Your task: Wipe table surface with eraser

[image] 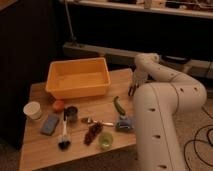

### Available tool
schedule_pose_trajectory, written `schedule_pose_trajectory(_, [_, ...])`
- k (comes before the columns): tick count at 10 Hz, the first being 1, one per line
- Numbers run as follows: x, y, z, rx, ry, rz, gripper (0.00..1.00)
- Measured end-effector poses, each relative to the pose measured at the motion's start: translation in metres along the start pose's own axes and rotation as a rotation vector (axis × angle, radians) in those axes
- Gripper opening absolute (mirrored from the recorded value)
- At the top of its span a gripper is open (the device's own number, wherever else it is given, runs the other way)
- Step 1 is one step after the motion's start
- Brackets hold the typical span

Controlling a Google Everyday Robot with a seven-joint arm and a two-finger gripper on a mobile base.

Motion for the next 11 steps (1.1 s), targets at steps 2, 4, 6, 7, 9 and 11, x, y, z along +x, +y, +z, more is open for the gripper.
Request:
schedule_pose_trajectory(2, [0.004, 0.044, 0.002, -0.027, 0.009, -0.057, 0.0])
schedule_pose_trajectory(4, [0.024, 0.079, 0.001, -0.048, 0.02, -0.136, 0.0])
schedule_pose_trajectory(6, [0.056, 0.095, -0.005, -0.052, 0.038, -0.209, 0.0])
schedule_pose_trajectory(7, [0.075, 0.095, -0.008, -0.045, 0.051, -0.237, 0.0])
schedule_pose_trajectory(9, [0.089, 0.079, -0.012, -0.028, 0.059, -0.237, 0.0])
schedule_pose_trajectory(11, [0.092, 0.036, -0.019, -0.006, 0.054, -0.192, 0.0])
